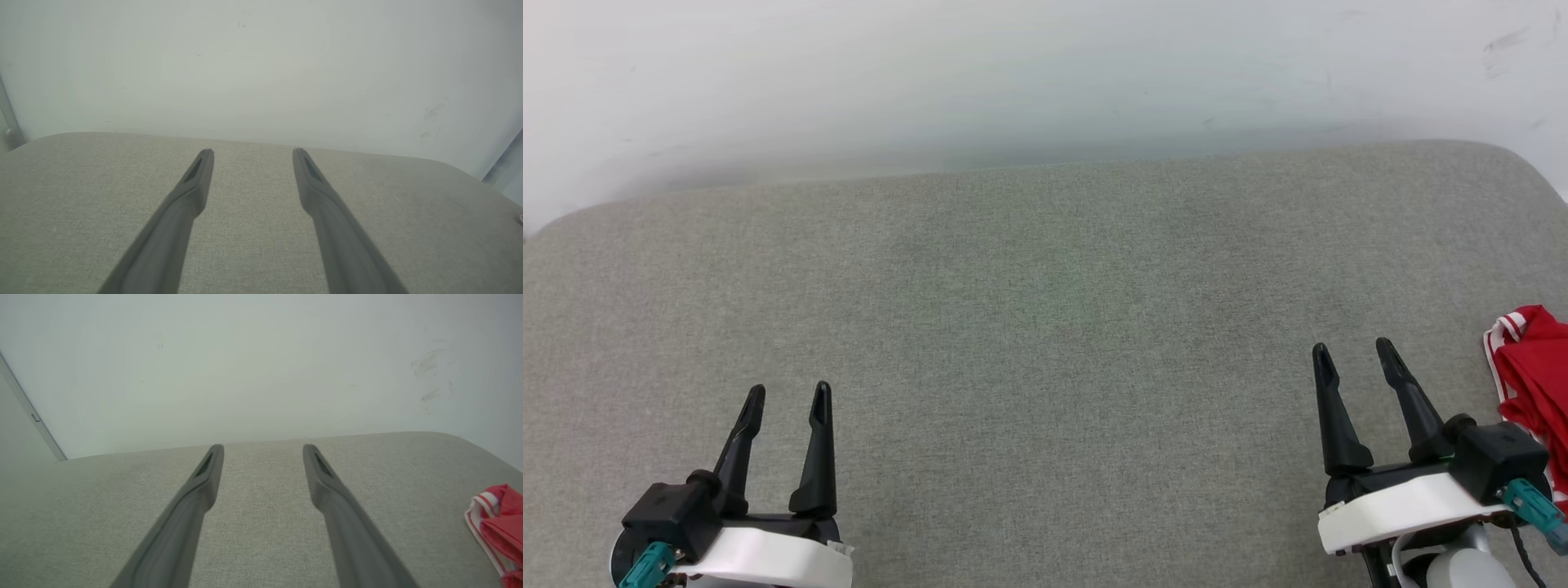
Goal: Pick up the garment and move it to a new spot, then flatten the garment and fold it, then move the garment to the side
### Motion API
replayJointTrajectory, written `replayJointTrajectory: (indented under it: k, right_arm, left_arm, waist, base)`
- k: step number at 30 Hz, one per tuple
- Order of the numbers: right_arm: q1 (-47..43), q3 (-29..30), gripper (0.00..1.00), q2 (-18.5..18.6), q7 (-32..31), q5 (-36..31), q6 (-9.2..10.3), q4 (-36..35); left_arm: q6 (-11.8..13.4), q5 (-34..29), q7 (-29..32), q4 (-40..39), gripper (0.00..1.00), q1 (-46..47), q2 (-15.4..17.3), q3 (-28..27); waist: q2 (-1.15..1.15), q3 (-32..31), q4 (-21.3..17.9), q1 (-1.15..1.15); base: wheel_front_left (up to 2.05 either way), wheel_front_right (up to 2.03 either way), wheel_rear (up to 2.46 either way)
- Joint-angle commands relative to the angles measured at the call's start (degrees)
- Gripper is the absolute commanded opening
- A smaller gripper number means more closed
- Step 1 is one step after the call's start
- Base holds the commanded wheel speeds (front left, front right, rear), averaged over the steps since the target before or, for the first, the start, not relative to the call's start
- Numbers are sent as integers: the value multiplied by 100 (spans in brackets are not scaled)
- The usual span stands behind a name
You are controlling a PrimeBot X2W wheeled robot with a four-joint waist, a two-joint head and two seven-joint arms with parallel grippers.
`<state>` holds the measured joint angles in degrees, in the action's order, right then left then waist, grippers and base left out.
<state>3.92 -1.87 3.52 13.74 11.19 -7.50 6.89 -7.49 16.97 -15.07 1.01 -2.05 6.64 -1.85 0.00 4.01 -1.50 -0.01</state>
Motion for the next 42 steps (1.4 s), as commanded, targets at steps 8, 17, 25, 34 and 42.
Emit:
replayJointTrajectory:
  k: [8,17,25,34,42]
  right_arm:
    - [74,30,100,-40,67,-46,3,41]
    - [-56,36,0,3,-83,604,-1,192]
    - [-10,80,0,39,-265,1493,-1,258]
    - [33,135,0,67,-473,2477,-1,319]
    - [64,183,0,81,-626,3177,0,362]
  left_arm:
    - [6,101,-12,-49,100,-55,-57,-80]
    - [6,654,131,178,0,1,-72,-42]
    - [5,1466,325,319,0,108,-67,-46]
    - [2,2369,544,476,0,224,-72,-55]
    - [1,3013,707,570,0,304,-81,-70]
  waist:
    - [0,0,6,1]
    - [0,-16,12,1]
    - [0,-41,21,1]
    - [0,-72,33,1]
    - [0,-96,42,1]
  base:
    - [0,0,0]
    - [0,0,0]
    - [0,0,0]
    - [0,0,0]
    - [0,0,0]
